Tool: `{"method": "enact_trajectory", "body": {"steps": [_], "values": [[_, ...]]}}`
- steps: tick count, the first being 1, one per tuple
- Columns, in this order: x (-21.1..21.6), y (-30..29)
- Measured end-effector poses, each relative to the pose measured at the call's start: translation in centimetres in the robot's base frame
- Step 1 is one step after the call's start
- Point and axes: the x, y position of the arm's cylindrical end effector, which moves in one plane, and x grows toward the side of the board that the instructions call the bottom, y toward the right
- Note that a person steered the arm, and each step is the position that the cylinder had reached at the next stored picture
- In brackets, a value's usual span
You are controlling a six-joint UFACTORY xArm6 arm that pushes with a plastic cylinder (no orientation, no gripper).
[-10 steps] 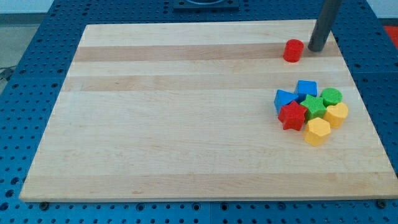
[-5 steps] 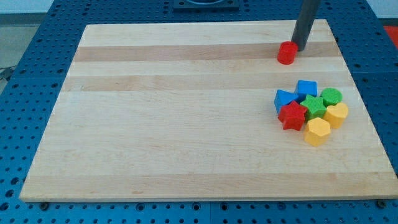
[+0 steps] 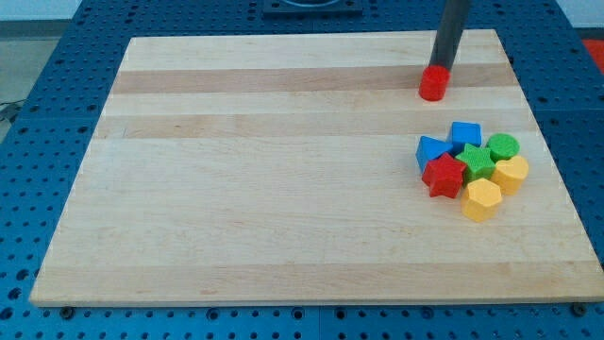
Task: Move the red circle into group of blocks
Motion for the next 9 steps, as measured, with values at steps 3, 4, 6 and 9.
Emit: {"method": "enact_trajectory", "body": {"steps": [3, 4, 6, 9], "values": [[7.1, 0.0], [4.7, 0.0], [5.0, -1.5], [5.4, -4.4]]}}
